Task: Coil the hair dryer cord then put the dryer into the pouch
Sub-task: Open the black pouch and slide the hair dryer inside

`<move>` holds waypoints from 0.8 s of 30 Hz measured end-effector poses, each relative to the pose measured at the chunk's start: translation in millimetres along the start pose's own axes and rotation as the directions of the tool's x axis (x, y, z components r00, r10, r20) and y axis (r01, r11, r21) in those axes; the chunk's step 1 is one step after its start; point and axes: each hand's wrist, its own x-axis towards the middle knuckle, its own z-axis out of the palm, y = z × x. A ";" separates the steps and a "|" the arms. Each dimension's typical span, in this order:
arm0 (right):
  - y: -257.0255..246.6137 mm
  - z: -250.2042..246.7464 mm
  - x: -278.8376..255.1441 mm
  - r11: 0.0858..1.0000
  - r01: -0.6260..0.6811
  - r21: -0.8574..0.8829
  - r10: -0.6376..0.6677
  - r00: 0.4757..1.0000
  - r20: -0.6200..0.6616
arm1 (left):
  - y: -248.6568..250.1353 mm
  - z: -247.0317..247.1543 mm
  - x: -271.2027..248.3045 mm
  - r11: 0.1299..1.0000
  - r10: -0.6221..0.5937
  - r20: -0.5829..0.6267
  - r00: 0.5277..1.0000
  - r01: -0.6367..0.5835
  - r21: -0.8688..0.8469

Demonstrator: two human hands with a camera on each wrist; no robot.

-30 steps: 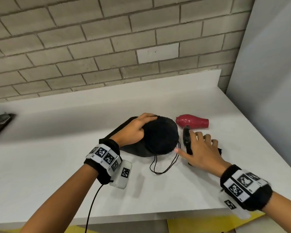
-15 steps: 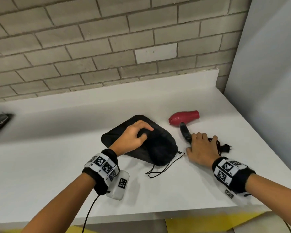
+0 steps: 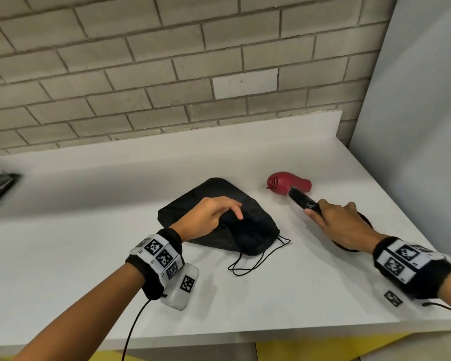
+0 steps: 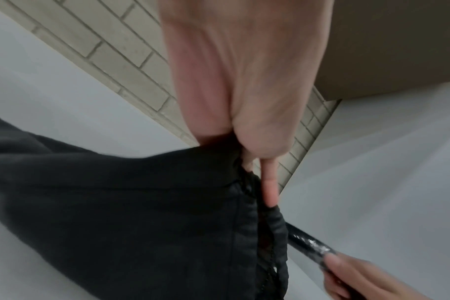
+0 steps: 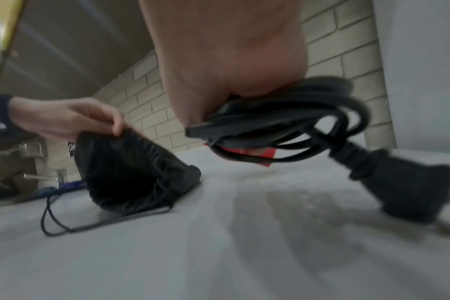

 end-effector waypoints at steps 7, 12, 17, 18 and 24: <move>-2.7 -45.5 -61.6 0.878 0.390 0.277 -0.455 0.859 0.234 | 4.3 -17.2 -3.7 0.995 -0.052 0.223 0.974 0.030 0.100; -33.3 -36.1 -69.2 0.879 0.455 0.140 -0.474 0.806 0.354 | 25.0 -21.3 -13.0 0.995 -0.101 0.366 0.925 0.087 0.055; -48.2 -21.2 -48.2 0.945 0.317 0.077 -0.326 0.922 0.208 | 37.6 -13.3 -20.2 0.987 -0.151 0.438 0.886 0.108 0.122; -53.3 -22.1 -45.7 0.959 0.273 0.080 -0.284 0.940 0.190 | 38.0 -9.8 -20.3 0.984 -0.165 0.454 0.876 0.112 0.141; -107.3 -25.1 -40.4 0.962 0.270 -0.034 -0.264 0.956 0.131 | 44.9 -4.9 1.0 0.982 -0.175 0.478 0.861 0.119 0.145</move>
